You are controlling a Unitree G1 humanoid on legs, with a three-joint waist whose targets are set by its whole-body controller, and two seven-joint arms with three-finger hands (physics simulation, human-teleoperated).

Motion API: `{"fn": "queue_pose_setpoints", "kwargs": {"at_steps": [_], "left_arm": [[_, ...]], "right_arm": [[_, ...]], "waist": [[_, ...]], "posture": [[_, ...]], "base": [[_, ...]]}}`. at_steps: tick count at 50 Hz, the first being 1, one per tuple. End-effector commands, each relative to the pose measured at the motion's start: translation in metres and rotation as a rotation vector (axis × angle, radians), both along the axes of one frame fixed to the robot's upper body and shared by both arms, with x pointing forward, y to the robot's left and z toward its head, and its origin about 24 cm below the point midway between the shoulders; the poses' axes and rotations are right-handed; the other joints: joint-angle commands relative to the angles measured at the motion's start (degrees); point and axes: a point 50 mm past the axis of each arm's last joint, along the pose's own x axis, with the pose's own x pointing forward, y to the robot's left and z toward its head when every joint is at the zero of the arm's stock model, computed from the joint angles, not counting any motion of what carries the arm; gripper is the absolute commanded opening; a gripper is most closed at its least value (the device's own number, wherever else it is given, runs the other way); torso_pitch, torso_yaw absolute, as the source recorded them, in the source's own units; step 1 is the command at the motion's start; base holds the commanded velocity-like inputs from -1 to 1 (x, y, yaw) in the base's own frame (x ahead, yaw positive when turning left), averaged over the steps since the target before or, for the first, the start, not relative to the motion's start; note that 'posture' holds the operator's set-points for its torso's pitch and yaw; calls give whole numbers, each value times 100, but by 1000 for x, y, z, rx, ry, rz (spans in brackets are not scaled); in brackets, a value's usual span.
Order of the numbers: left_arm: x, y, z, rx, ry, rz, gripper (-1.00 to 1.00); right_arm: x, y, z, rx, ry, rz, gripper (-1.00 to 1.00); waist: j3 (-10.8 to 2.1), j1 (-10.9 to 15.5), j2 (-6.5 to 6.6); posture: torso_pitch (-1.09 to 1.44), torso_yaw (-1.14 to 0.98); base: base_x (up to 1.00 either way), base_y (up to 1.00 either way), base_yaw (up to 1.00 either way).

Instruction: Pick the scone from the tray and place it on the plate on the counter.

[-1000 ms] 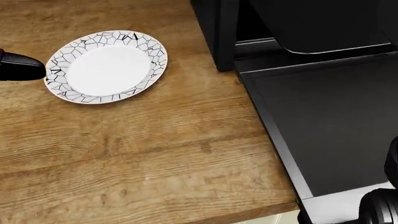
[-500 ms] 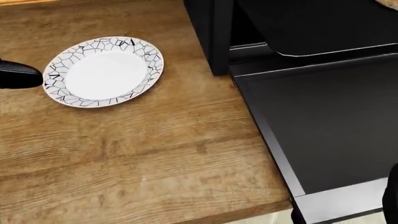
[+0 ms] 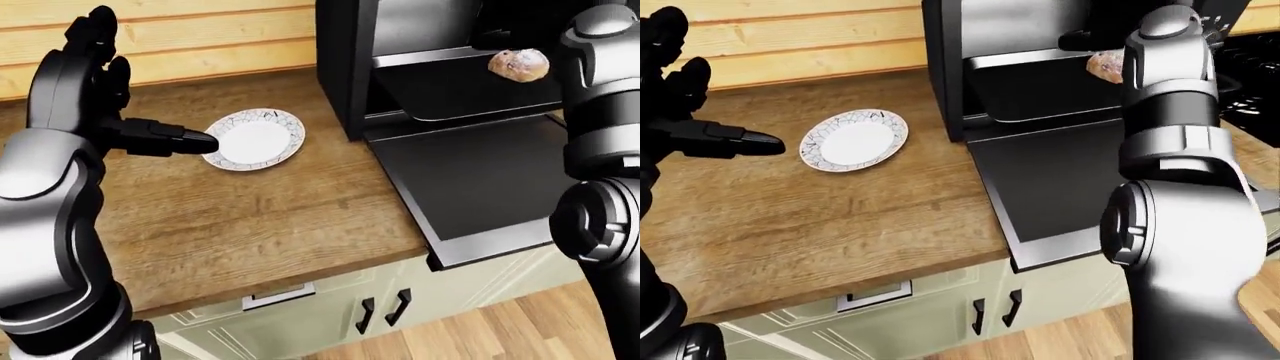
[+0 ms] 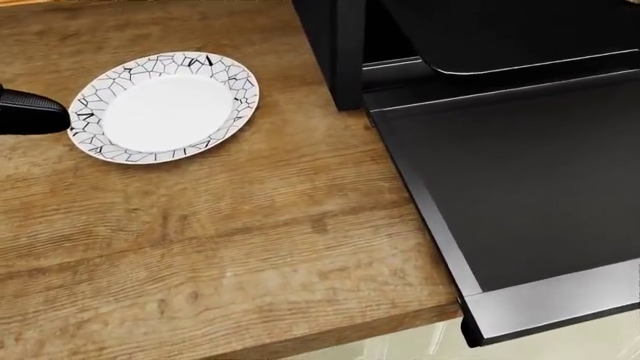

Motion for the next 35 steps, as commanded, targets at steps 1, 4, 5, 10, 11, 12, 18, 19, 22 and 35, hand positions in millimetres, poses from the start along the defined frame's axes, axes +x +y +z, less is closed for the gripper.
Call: {"fn": "queue_pose_setpoints", "kwargs": {"at_steps": [1, 4, 5, 10, 11, 12, 18, 19, 22, 35], "left_arm": [[-7, 0, 14, 21, -77, 7, 100], [-9, 1, 15, 13, -81, 7, 100], [-8, 1, 15, 8, -82, 6, 100], [-6, 1, 12, 8, -74, 9, 100], [-5, 1, 12, 8, -74, 9, 100], [-5, 1, 12, 9, -73, 11, 100], [-5, 2, 10, 10, -66, 15, 100], [-4, 1, 10, 11, -65, 13, 100], [-5, 2, 11, 14, -66, 16, 100], [-8, 4, 11, 18, -61, 21, 100]], "right_arm": [[-6, 5, 31, -49, -142, -3, 100], [-2, 7, 25, -58, -138, -18, 100], [-1, 7, 22, -58, -135, -23, 100], [1, 7, 13, -55, -126, -58, 100], [2, 8, 12, -58, -123, -60, 100], [2, 9, 10, -58, -122, -64, 100], [3, 11, 7, -74, -112, -115, 100], [3, 11, 7, -81, -105, -131, 100], [2, 12, 7, -99, -91, -172, 100], [3, 4, -15, -56, -48, -252, 100]], "waist": [[-171, 6, -16], [-171, 5, -10], [-169, 4, -9], [-176, 13, -18], [-178, 17, -21], [-180, 19, -23], [-189, 25, -31], [-188, 27, -32], [-188, 31, -32], [-196, 46, -49]], "posture": [[0, 0], [0, 0], [0, 0], [0, 0], [0, 0], [0, 0], [0, 0], [0, 0], [0, 0], [0, 0]], "base": [[0, 0, 0], [0, 0, 0], [0, 0, 0], [0, 0, 0], [0, 0, 0], [0, 0, 0], [0, 0, 0], [0, 0, 0], [0, 0, 0], [0, 0, 0]]}}
